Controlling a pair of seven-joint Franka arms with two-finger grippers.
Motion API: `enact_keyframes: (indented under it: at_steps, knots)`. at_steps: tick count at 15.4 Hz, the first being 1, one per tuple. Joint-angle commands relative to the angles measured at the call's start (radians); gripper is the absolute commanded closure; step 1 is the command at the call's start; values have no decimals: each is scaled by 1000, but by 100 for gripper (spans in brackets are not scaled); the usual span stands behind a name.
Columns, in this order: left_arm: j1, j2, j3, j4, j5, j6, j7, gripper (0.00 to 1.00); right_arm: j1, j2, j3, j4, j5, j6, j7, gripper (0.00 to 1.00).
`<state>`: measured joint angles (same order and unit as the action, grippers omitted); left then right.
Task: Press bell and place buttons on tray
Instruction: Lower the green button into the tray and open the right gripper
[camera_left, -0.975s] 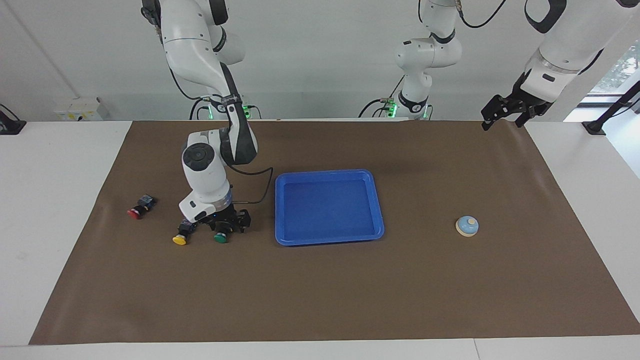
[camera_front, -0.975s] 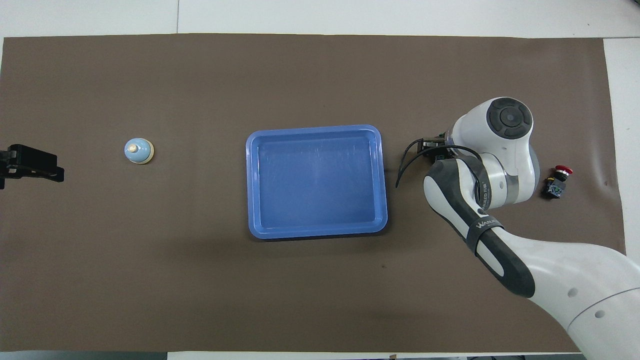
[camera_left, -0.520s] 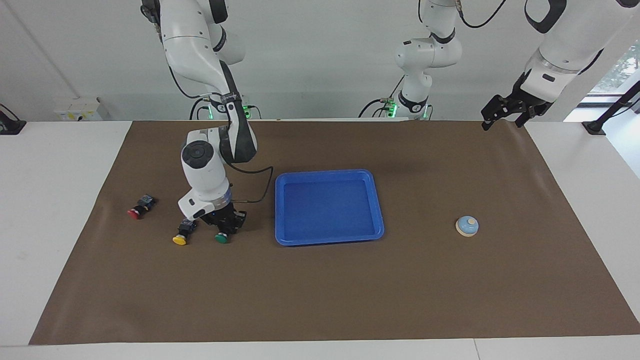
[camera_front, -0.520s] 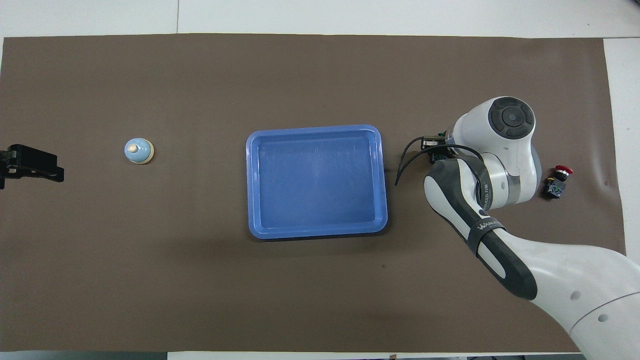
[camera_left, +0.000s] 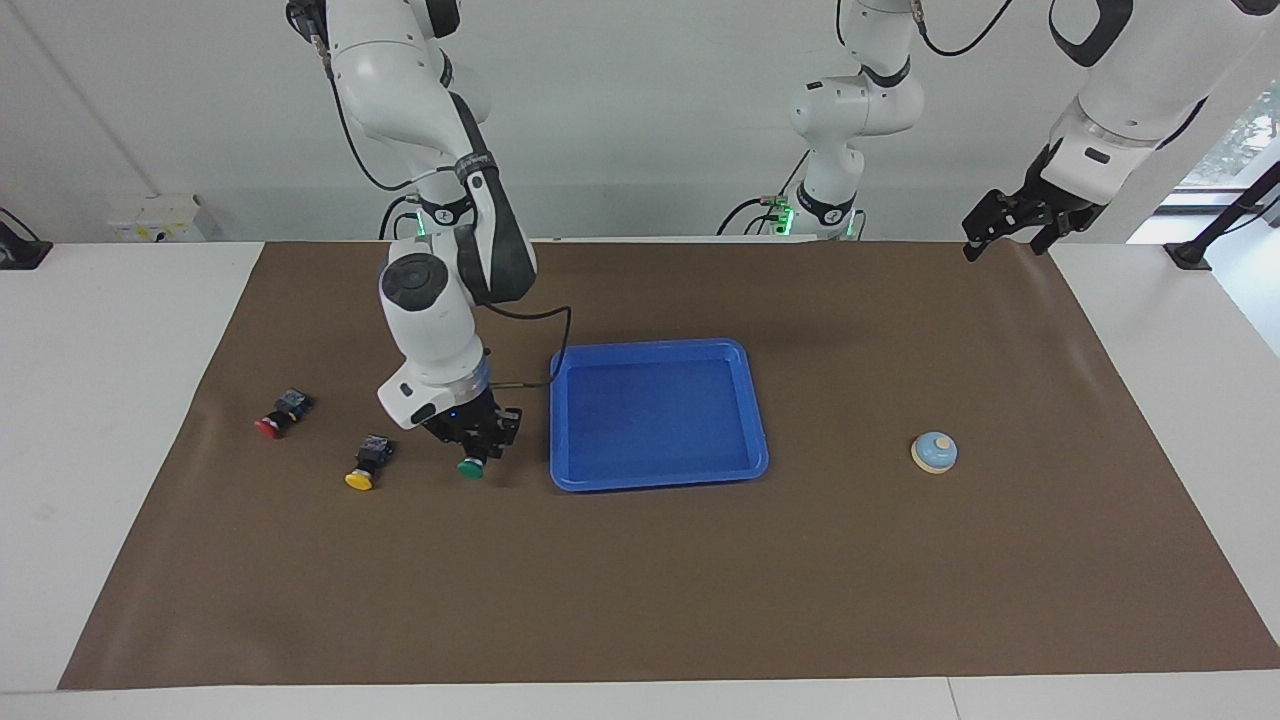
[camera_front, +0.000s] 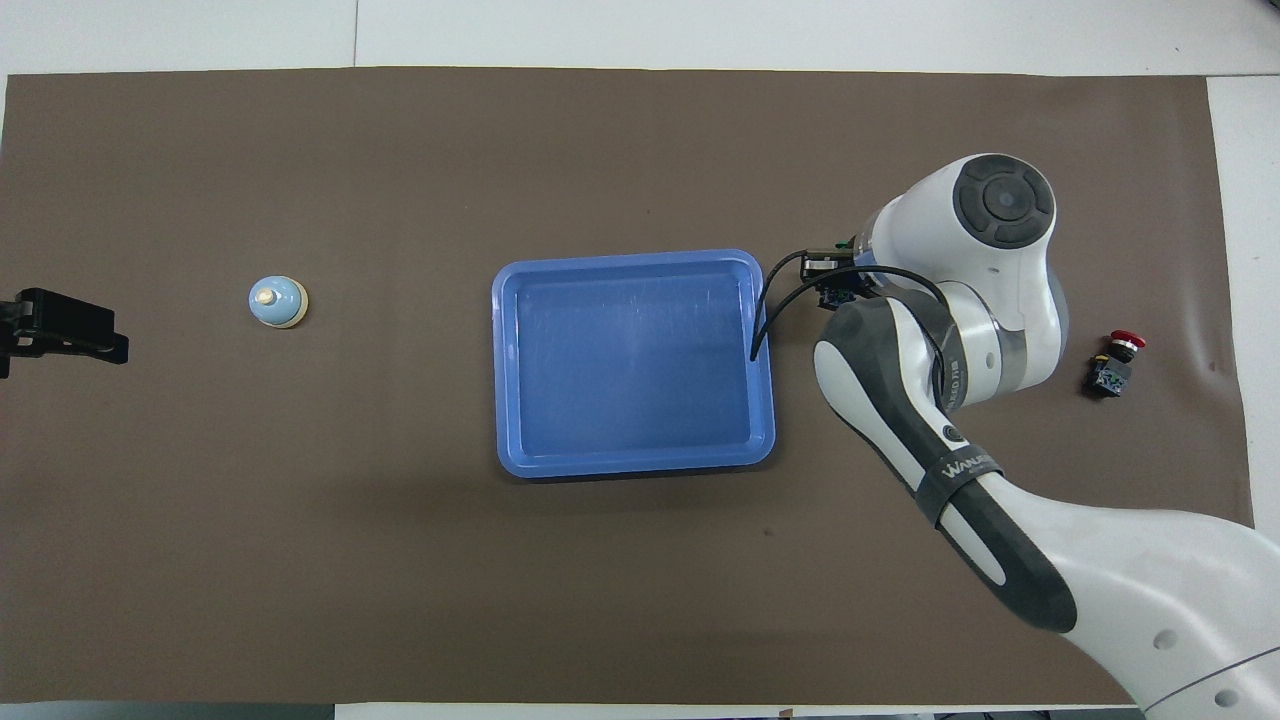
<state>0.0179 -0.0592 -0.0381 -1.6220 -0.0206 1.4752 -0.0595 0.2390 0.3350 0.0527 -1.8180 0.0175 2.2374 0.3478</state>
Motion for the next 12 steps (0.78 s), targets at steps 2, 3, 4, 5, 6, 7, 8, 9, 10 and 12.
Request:
enact_keyframes:
  at_steps: [2, 3, 4, 5, 6, 7, 8, 9, 10, 12]
  knots:
    - [-1, 2, 3, 16, -2, -24, -8, 0, 113, -8, 29, 23, 15, -35, 25, 100]
    - [-1, 2, 3, 16, -2, -24, -10, 0, 141, -8, 29, 16, 13, -32, 17, 100]
    - [-1, 2, 3, 16, -2, -24, -8, 0, 176, -4, 27, 11, 10, -26, 13, 100]
    - [-1, 2, 3, 16, -2, -24, -8, 0, 193, 4, 29, -3, 6, -18, -3, 100]
    - [-1, 2, 3, 16, -2, -24, -8, 0, 198, 9, 29, -18, 4, -7, -38, 100]
    - [-1, 2, 3, 16, -2, -24, -8, 0, 207, 12, 27, -33, 4, -2, -74, 100]
    - [-1, 2, 3, 16, -2, -24, -8, 0, 207, 12, 27, -44, 2, -4, -113, 100]
    - [-1, 2, 3, 16, -2, -24, -10, 0, 206, 13, 27, -53, 2, -2, -136, 100]
    - [-1, 2, 3, 16, -2, -24, -10, 0, 204, 16, 27, -58, 2, 10, -145, 100]
    - [-1, 2, 3, 16, -2, -24, -8, 0, 210, 24, 27, -79, 2, 33, -145, 100]
